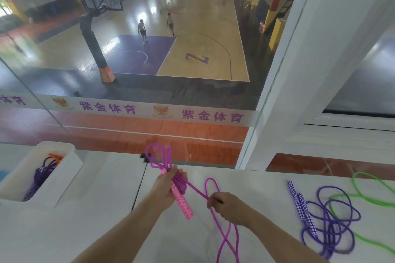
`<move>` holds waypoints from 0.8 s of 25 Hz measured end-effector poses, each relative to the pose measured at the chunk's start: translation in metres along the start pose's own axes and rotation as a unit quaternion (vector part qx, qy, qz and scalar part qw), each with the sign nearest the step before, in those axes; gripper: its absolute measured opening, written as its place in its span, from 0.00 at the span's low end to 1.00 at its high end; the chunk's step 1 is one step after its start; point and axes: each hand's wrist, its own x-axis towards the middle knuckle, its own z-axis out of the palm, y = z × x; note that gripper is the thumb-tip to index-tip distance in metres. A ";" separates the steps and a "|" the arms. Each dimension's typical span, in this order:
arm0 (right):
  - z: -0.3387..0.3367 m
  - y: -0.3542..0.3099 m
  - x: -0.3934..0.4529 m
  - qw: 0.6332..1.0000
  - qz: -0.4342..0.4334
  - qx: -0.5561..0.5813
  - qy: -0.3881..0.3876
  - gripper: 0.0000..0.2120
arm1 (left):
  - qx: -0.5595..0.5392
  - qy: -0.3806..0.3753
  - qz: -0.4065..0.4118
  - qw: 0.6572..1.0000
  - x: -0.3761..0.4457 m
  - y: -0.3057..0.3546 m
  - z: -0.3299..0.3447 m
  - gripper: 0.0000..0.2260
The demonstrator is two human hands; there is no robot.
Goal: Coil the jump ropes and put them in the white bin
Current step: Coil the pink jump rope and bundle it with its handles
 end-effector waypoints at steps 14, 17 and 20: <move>-0.028 -0.009 0.014 0.980 -0.084 -0.061 0.172 0.08 | 0.570 -0.115 -0.062 0.811 -0.025 -0.032 0.020 0.18; -0.020 -0.004 0.017 0.982 -0.076 -0.061 0.164 0.07 | 0.636 -0.088 -0.055 0.765 -0.026 -0.034 0.022 0.12; -0.018 -0.002 0.019 0.983 -0.072 -0.054 0.162 0.07 | 0.550 -0.109 -0.082 0.824 -0.027 -0.032 0.015 0.10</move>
